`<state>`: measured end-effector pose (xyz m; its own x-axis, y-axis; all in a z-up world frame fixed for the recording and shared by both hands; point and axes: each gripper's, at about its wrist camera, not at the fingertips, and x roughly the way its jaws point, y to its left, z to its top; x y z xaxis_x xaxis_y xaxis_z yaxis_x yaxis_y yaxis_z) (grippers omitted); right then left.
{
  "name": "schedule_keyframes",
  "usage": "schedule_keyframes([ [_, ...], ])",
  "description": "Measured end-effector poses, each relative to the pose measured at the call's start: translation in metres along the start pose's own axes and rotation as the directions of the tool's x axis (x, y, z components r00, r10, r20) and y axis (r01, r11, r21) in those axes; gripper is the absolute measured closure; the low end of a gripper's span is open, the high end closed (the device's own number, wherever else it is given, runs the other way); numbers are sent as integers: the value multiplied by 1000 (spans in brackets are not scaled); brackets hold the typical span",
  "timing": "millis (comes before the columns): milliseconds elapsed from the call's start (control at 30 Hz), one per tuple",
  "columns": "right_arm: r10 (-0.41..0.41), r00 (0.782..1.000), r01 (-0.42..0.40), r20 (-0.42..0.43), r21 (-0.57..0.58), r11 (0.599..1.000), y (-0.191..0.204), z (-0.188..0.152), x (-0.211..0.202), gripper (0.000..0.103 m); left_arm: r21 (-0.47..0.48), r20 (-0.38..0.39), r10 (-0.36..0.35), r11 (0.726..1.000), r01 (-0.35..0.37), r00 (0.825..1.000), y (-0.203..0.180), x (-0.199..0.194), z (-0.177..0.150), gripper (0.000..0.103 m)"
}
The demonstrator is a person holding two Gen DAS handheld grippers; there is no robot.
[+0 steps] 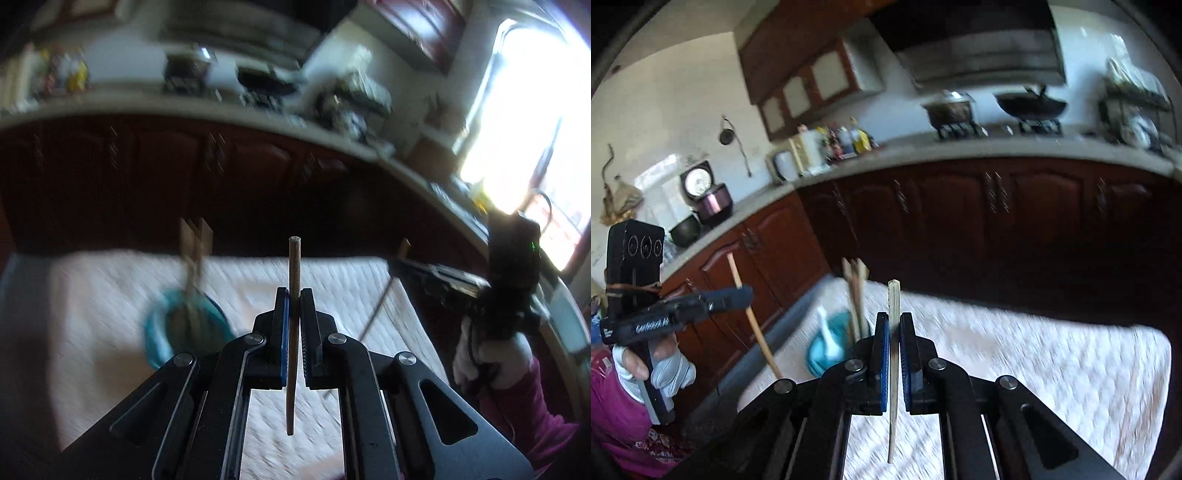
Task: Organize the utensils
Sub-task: 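Carry both chopsticks over the floral cup with both tools, then lower the chopsticks into the cup and open both tools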
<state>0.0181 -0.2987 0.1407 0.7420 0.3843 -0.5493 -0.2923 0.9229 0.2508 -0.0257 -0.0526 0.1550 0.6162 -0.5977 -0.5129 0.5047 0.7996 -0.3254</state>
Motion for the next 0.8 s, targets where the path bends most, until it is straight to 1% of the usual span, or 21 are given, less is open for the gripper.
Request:
schedule_keyframes([
  [100, 28, 999, -27, 36, -38, 999, 23, 25, 12, 98, -1, 74, 62, 998, -63, 995, 17, -19, 22, 99],
  [167, 33, 998, -30, 50, -59, 998, 36, 37, 22, 98, -3, 114, 112, 994, -113, 987, 27, -24, 31, 99],
  [300, 31, 997, -24, 74, -95, 995, 57, 57, 45, 98, -37, 152, 179, 984, -175, 972, 52, -17, 39, 99],
  [367, 26, 996, -18, 83, -98, 995, 64, 63, 61, 98, -42, 163, 219, 976, -215, 962, 62, -7, 38, 99],
  [433, 10, 996, -2, 88, -100, 995, 66, 63, 75, 98, -42, 170, 256, 967, -252, 952, 73, 4, 33, 99],
  [500, -8, 996, 17, 84, -108, 994, 69, 60, 91, 98, -48, 170, 280, 960, -275, 945, 81, 18, 28, 99],
  [567, -21, 997, 29, 70, -108, 994, 70, 56, 108, 98, -68, 161, 287, 958, -279, 944, 91, 31, 22, 99],
  [633, -45, 997, 51, 56, -111, 992, 69, 48, 122, 98, -73, 159, 306, 952, -298, 938, 95, 39, 16, 99],
  [700, -40, 999, 43, 30, -96, 994, 65, 42, 134, 98, -66, 156, 324, 946, -318, 933, 97, 48, 10, 99],
  [733, -37, 999, 38, 12, -89, 995, 63, 38, 140, 98, -62, 151, 328, 944, -323, 932, 98, 51, 6, 99],
  [800, -35, 999, 33, -23, -82, 996, 59, 29, 149, 98, -62, 131, 324, 946, -318, 937, 100, 57, 0, 99],
])
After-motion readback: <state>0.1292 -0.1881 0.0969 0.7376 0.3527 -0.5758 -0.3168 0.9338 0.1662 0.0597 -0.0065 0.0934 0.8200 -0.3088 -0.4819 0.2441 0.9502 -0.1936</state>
